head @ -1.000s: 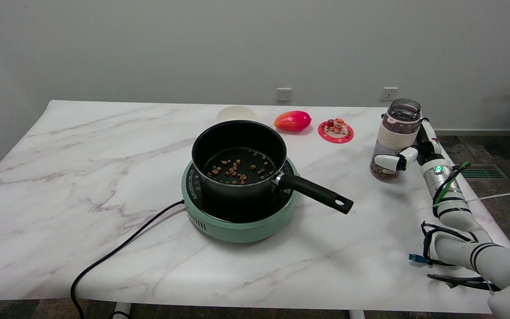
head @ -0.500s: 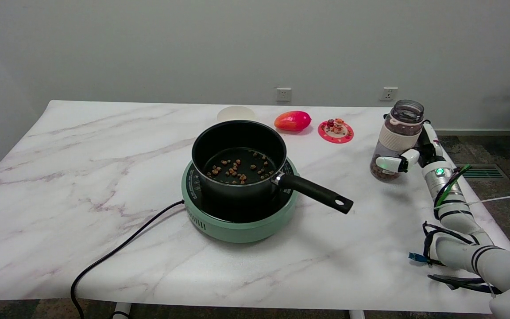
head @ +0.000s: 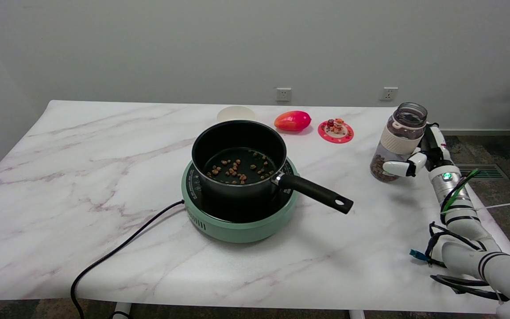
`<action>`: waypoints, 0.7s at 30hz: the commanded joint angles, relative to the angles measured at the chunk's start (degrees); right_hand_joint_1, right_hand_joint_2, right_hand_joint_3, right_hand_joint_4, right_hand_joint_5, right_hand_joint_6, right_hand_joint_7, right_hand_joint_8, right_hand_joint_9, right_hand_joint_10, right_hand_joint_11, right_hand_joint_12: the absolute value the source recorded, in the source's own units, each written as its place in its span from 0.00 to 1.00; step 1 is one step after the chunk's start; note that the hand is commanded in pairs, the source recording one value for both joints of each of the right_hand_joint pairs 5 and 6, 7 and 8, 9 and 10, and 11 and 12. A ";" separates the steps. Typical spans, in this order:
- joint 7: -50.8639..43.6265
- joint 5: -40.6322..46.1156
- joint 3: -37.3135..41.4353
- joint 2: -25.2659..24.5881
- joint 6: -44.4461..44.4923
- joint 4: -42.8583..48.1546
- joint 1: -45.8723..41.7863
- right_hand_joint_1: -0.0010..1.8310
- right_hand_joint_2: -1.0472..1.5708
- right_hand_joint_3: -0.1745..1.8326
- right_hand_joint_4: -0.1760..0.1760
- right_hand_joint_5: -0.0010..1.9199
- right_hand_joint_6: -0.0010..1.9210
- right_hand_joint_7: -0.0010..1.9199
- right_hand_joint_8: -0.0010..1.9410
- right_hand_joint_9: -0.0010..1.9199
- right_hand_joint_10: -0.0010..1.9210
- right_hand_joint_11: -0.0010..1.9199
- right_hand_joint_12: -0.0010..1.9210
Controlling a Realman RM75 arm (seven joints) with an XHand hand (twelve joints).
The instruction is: Place the bottle onto the table.
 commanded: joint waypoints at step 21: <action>-1.00 -0.40 17.18 9.28 -1.17 7.62 -17.65 0.76 0.10 0.59 0.50 0.13 0.13 0.33 0.33 0.31 0.31 0.35 0.35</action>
